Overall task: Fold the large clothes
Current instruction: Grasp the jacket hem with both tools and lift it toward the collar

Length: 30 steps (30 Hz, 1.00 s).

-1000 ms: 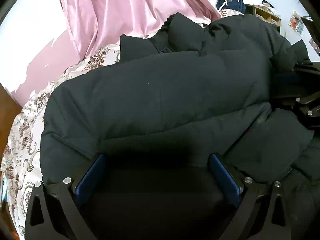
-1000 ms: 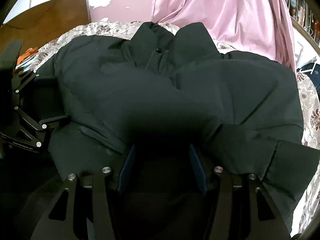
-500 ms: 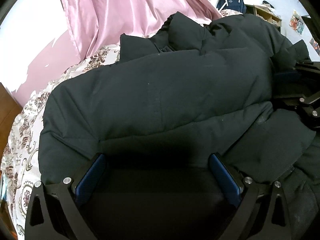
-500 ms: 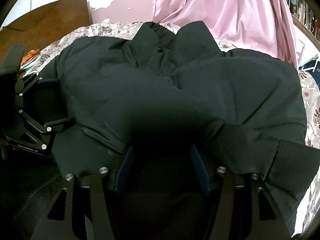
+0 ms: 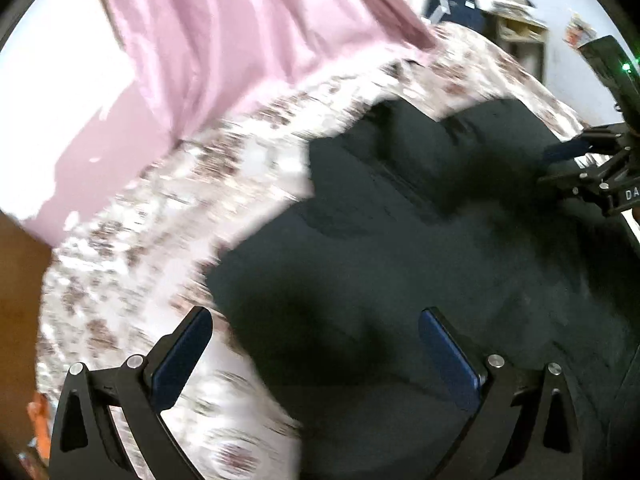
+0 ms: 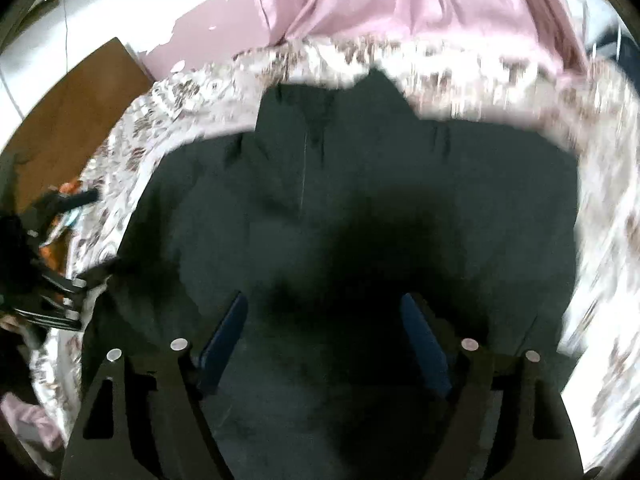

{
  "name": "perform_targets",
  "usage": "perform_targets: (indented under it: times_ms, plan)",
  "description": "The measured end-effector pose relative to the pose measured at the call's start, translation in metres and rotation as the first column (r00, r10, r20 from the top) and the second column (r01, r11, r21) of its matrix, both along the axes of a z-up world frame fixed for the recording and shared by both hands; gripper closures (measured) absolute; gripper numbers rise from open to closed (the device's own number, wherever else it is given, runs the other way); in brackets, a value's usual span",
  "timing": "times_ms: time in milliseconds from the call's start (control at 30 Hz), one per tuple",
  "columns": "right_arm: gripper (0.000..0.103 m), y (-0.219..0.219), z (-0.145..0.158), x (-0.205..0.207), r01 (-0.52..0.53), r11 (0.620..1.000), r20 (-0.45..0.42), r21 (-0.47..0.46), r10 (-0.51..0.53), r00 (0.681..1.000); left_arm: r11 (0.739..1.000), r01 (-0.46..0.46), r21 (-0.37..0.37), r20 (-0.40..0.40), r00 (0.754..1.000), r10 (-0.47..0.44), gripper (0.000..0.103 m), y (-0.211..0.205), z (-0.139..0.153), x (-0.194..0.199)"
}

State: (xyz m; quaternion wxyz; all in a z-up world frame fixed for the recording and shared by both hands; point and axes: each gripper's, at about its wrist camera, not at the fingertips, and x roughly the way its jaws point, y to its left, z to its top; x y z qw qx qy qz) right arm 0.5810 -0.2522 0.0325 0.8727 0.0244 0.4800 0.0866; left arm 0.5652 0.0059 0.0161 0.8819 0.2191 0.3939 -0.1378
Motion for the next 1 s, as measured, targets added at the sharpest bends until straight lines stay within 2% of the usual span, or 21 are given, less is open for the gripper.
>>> perform_targets:
  times_ms: [67,133,200,267,300,400,500,600,667,800,867,900,933,1000]
  plan:
    - [0.023,0.002,0.015,0.034,0.031,0.999,0.050,-0.022,-0.030,0.998,0.997,-0.050,-0.054,0.008,0.999,0.051,0.000,0.005,0.012,0.022]
    - [0.021,-0.003,0.021,0.065,0.094,0.996,0.100,0.010,-0.095,0.990,0.984,-0.104,-0.143,0.001,0.994,0.105,0.000,0.010,0.017,0.051]
    - [0.021,-0.012,0.017,0.087,0.149,0.983,0.134,0.106,-0.163,0.978,0.962,-0.147,-0.231,-0.014,0.989,0.148,0.000,0.011,0.012,0.080]
    - [0.021,-0.029,0.000,0.108,0.205,0.950,0.142,0.234,-0.242,0.960,0.939,-0.170,-0.298,-0.030,0.985,0.168,0.000,0.005,0.000,0.109]
    - [0.021,-0.034,-0.010,0.115,0.219,0.934,0.128,0.282,-0.263,0.956,0.932,-0.176,-0.316,-0.036,0.984,0.174,0.000,0.003,-0.008,0.123]
    - [0.022,-0.041,-0.040,0.140,0.249,0.909,0.087,0.335,-0.293,0.952,0.917,-0.207,-0.341,-0.071,0.978,0.194,0.000,-0.018,-0.037,0.166]
    - [0.033,-0.044,-0.061,0.153,0.248,0.894,0.076,0.373,-0.296,0.952,0.907,-0.218,-0.361,-0.089,0.976,0.199,0.000,-0.033,-0.055,0.192]
    - [0.033,-0.045,-0.063,0.162,0.237,0.875,0.095,0.423,-0.302,0.948,0.887,-0.223,-0.404,-0.093,0.975,0.202,0.001,-0.039,-0.066,0.204]
    - [0.033,-0.041,-0.058,0.169,0.235,0.877,0.114,0.419,-0.308,0.945,0.868,-0.235,-0.436,-0.109,0.972,0.209,0.004,-0.041,-0.072,0.212]
    - [0.033,-0.026,-0.060,0.184,0.252,0.901,0.104,0.354,-0.306,0.946,0.830,-0.278,-0.483,-0.156,0.960,0.231,0.031,-0.046,-0.080,0.225]
    - [0.035,-0.019,-0.064,0.189,0.253,0.907,0.097,0.338,-0.300,0.949,0.822,-0.301,-0.484,-0.183,0.953,0.241,0.053,-0.049,-0.085,0.228]
    - [0.046,-0.015,-0.065,0.190,0.261,0.915,0.095,0.308,-0.303,0.948,0.821,-0.297,-0.488,-0.199,0.953,0.226,0.076,-0.052,-0.088,0.230]
    - [0.064,-0.014,-0.065,0.190,0.270,0.921,0.095,0.283,-0.307,0.947,0.822,-0.294,-0.487,-0.213,0.953,0.215,0.091,-0.053,-0.089,0.230]
    - [0.080,-0.016,-0.061,0.182,0.261,0.918,0.143,0.300,-0.314,0.939,0.814,-0.284,-0.507,-0.199,0.957,0.210,0.093,-0.051,-0.087,0.224]
